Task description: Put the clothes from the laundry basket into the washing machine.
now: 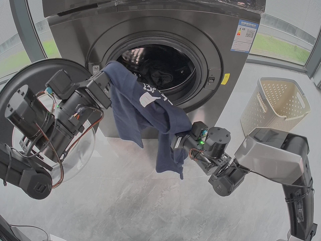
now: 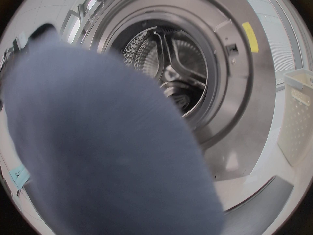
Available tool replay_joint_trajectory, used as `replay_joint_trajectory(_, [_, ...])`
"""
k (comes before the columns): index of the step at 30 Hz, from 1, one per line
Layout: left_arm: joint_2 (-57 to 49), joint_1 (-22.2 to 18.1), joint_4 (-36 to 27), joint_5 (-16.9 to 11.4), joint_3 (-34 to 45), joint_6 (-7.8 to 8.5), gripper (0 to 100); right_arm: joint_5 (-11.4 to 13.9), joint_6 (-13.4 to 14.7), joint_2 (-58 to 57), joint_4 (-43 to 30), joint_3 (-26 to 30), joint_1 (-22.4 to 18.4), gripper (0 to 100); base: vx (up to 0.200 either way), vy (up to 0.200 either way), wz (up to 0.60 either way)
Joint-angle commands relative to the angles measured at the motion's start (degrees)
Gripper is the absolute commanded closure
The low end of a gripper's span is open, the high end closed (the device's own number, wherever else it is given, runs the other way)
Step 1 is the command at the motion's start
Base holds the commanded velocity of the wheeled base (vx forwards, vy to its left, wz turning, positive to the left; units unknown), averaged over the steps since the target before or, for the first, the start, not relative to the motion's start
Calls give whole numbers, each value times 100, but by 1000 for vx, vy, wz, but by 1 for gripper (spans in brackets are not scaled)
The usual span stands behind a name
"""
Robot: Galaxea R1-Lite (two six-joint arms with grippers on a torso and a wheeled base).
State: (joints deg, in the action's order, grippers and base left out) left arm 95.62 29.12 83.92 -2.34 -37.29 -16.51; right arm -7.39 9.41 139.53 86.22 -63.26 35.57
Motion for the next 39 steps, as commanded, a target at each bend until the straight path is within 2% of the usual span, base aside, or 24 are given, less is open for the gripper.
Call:
replay_joint_trajectory(1, [492,-170,28,14,222,60,100,0,-18,-875,-53,270,-200,100,0,0,0])
replay_joint_trajectory(2, [571,-197,37,14,249,95,100,0,-18,-946,-62,270,-209,100,0,0,0])
replay_joint_trajectory(6, [1081,-311,344,14,468,411,100,0,-18,-1218,-71,288,-217,100,0,0,0])
replay_joint_trajectory(9, [1363,-293,538,6,635,473,100,-8,-18,-1376,-79,288,-173,100,0,0,0])
replay_joint_trajectory(19, [1916,-249,538,-118,864,490,100,-8,-18,-1684,-106,244,-112,100,0,0,0])
replay_joint_trajectory(29, [1960,-267,538,-118,864,499,100,-8,-1,-1798,-79,270,-77,100,0,0,0])
replay_joint_trajectory(31, [1951,-267,538,-118,873,499,100,-43,8,-1807,-79,279,-24,100,0,0,0])
replay_joint_trajectory(33, [1943,-276,538,-118,881,499,100,-184,26,-1833,-88,279,20,100,0,0,0])
replay_joint_trajectory(39, [1951,-276,538,-118,881,499,100,-219,26,-1842,-97,279,64,100,0,0,0])
